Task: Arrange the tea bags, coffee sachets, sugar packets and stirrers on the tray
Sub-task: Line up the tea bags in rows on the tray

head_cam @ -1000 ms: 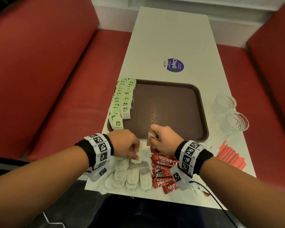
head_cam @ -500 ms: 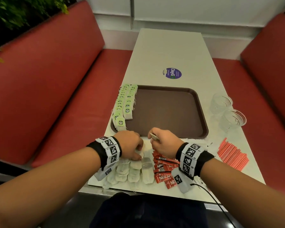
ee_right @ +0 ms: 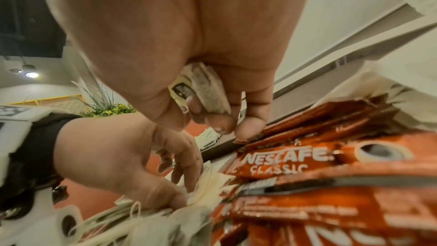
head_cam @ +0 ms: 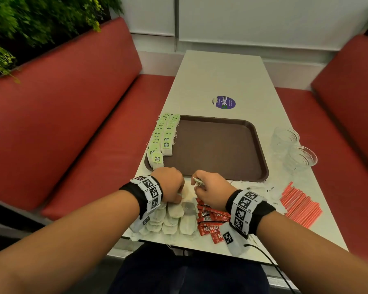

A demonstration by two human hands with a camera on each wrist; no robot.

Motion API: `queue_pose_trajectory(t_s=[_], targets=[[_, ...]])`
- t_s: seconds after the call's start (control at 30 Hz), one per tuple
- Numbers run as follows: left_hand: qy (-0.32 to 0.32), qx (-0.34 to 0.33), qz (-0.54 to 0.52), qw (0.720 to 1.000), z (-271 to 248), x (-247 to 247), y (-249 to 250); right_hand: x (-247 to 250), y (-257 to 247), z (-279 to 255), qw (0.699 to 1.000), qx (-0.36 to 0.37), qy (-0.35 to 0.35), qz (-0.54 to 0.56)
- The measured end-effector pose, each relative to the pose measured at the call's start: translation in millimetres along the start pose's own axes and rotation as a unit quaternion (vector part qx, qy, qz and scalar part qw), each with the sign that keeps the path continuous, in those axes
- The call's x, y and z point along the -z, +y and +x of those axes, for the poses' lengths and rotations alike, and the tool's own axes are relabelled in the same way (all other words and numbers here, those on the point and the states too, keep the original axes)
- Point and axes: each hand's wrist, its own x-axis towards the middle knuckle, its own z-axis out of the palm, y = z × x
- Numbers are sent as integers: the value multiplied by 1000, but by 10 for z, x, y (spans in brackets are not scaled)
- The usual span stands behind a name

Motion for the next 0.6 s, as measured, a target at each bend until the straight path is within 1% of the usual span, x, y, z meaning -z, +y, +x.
queue_pose_trajectory(t_s=[0.17, 0.3, 0.47, 0.53, 0.6], targets=[[-19, 8, -9, 1000, 19, 66, 28, 21, 30, 25, 1000, 3, 0, -2], [-28, 2, -3, 1000, 23, 98, 35, 52, 32, 62, 1000, -3, 8, -9], [6, -27, 40, 999, -2, 89, 38, 56, 32, 134, 1000, -10, 4, -7], [19, -34, 19, 999, -22, 96, -21, 46, 37, 168, 1000, -6, -6, -16], [43, -48, -26, 998, -55, 160, -96, 48, 33, 214, 1000, 6, -10, -26]])
